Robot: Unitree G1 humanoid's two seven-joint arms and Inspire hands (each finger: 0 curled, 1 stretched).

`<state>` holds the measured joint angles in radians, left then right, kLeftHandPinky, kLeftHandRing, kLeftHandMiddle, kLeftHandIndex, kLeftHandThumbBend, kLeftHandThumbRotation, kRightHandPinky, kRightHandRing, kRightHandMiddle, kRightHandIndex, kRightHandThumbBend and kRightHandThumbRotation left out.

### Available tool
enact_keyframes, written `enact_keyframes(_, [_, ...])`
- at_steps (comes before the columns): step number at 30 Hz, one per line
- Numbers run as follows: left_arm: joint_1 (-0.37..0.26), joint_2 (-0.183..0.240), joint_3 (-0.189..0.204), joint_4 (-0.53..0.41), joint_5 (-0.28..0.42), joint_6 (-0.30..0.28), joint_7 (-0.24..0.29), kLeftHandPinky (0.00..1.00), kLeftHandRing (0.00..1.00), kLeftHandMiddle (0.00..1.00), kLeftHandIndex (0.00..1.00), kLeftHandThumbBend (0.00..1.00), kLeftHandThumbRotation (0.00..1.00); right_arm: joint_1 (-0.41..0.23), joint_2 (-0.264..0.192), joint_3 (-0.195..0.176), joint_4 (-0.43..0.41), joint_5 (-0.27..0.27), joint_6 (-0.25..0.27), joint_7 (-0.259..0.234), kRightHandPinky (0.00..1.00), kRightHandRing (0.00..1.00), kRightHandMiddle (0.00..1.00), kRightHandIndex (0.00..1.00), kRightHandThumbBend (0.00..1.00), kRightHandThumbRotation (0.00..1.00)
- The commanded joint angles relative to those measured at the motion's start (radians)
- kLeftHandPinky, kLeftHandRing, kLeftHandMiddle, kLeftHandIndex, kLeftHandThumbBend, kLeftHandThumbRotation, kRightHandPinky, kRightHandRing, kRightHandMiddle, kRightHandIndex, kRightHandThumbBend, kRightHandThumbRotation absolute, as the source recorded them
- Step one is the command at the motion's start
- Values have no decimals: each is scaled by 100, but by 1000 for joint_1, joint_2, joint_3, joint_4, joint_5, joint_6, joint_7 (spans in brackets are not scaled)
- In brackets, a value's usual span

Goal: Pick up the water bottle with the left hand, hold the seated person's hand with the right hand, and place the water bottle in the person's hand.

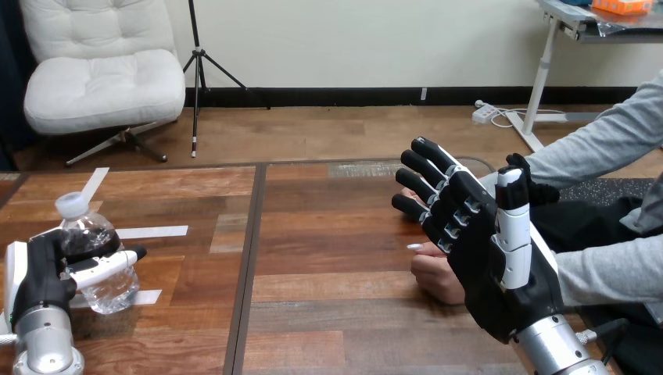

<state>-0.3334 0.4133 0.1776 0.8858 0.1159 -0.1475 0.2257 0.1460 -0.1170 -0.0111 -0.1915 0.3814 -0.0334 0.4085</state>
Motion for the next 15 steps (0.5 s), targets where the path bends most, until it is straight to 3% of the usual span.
enact_keyframes(1, [-71,11,-6,3,6,-43,14,42,45,47,48,78,0,-33,5,-6,-48,11,-11,0,89,94,93,91,82,100])
enact_keyframes(15, [-64,7,-5,-9,2,-41,13,42,46,47,48,80,0,-35,4,-6,-42,10,-15,2,89,94,93,91,82,100])
